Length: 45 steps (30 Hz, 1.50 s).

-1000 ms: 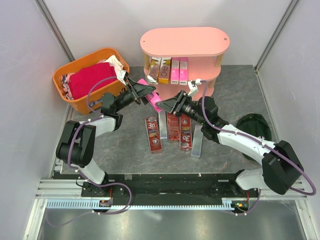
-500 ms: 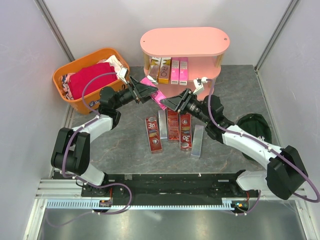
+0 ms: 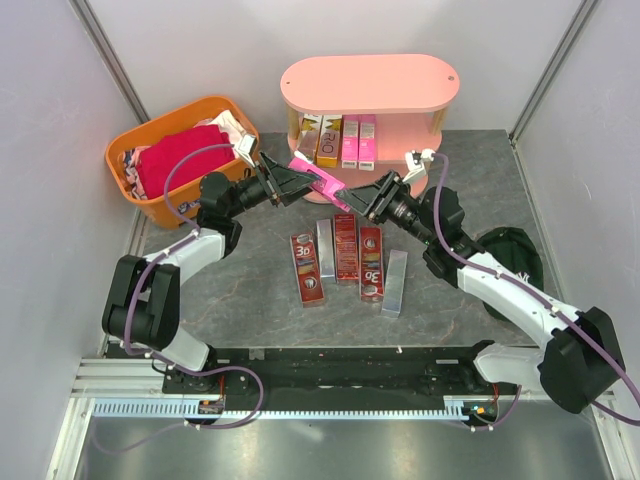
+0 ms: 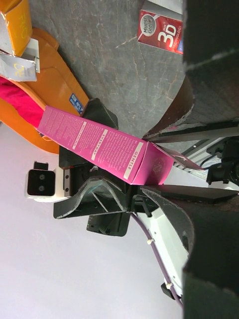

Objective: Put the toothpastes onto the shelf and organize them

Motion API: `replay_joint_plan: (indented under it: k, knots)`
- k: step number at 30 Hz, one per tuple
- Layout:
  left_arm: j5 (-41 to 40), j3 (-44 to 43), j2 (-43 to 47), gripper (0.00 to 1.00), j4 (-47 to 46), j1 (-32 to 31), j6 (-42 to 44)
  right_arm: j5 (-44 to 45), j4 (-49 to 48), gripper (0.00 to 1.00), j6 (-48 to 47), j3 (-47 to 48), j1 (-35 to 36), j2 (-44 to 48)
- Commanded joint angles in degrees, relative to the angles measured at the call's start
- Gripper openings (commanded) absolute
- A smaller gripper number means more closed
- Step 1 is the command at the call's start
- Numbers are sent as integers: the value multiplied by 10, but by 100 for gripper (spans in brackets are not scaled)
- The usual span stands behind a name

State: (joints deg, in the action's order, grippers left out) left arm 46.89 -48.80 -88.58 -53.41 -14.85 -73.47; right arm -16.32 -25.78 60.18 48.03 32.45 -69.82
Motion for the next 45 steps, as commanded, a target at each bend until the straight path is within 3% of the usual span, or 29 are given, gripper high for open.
replay_joint_plan:
  k: [1, 9, 15, 18, 20, 22, 25, 28, 30, 36, 40, 45]
  knots:
    - [3, -4, -8, 97, -77, 2, -4, -31, -39, 0, 6, -3, 1, 7]
    - [7, -4, -98, 87, -300, 1, -150, -55, -88, 0, 37, -47, 10, 0]
    - [-3, 1, -95, 80, -314, 1, -151, -65, -77, 0, 27, -44, 27, -15]
    - [-3, 5, -85, 62, -308, 1, -143, -74, -79, 1, 27, -47, 31, -29]
    - [-2, 5, -82, 53, -303, 1, -140, -79, -88, 10, 33, -52, 32, -39]
    - [-1, 5, -80, 47, -299, 1, -138, -81, -100, 32, 41, -57, 32, -45]
    - [0, 5, -76, 42, -295, 1, -135, -86, -114, 52, 48, -51, 31, -54]
    - [0, 5, -74, 38, -290, 1, -134, -86, -121, 65, 56, -48, 32, -59]
    - [0, 5, -72, 35, -286, 1, -132, -92, -136, 68, 63, -46, 32, -66]
    - [-1, 7, -65, 34, -271, 0, -122, -93, -140, 67, 76, -43, 37, -80]
    - [-3, 8, -57, 34, -256, 0, -110, -92, -129, 43, 73, -29, 43, -90]
    - [-5, 11, -48, 35, -236, 0, -94, -92, -99, 22, 61, -17, 48, -94]
